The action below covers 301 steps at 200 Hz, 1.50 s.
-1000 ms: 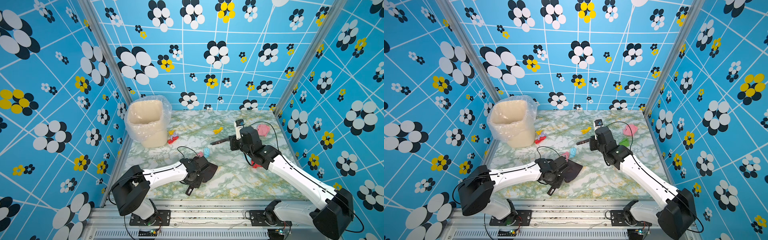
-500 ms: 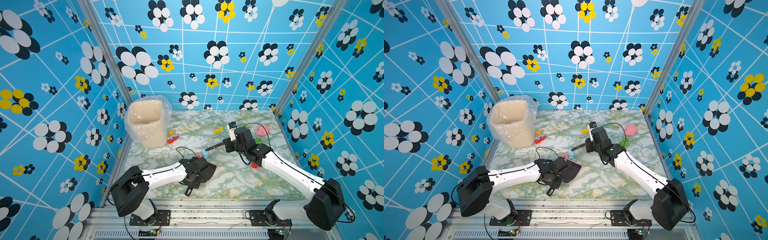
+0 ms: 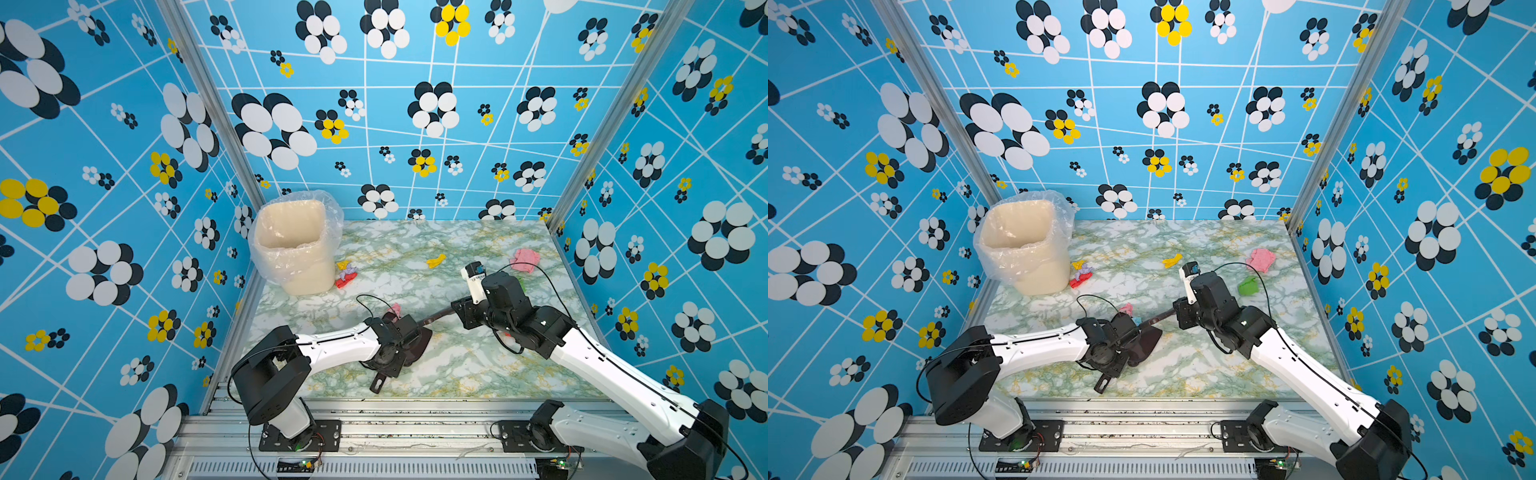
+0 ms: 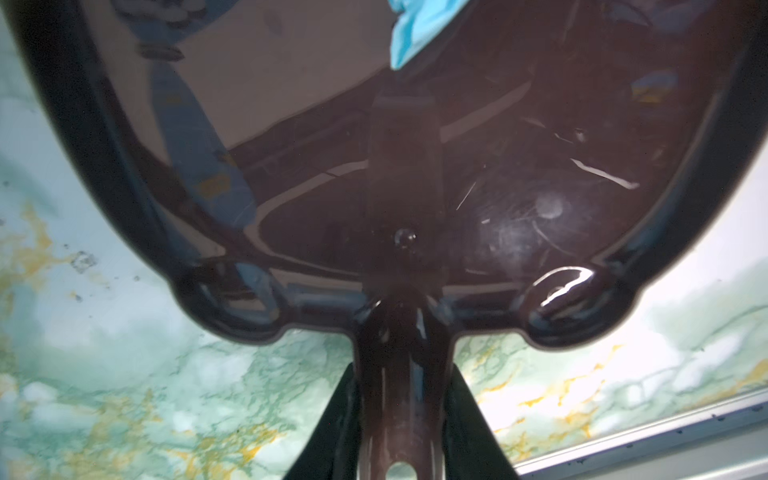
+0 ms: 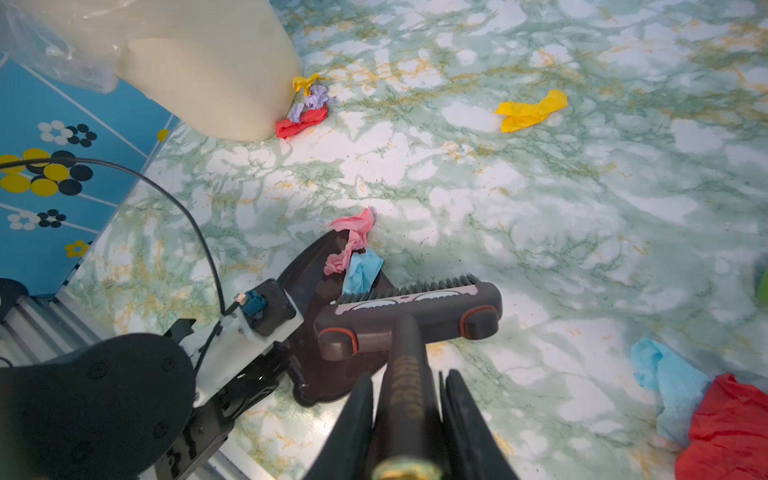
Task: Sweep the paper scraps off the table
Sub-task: 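Brush the scraps onto the dustpan held low by the left gripper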
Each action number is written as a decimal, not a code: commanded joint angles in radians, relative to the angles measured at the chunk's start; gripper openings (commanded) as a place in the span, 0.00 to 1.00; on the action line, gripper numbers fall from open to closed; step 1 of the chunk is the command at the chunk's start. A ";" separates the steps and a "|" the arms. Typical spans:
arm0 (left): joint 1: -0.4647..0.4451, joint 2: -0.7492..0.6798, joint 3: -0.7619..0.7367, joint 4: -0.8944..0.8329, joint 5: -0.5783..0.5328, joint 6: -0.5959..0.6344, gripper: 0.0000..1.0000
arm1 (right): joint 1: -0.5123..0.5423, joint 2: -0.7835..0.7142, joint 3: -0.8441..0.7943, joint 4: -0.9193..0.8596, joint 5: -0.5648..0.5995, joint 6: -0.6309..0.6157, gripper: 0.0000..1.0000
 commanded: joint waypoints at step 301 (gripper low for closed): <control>0.016 -0.005 0.000 0.077 0.059 0.041 0.00 | 0.014 0.109 0.049 0.151 -0.051 -0.031 0.00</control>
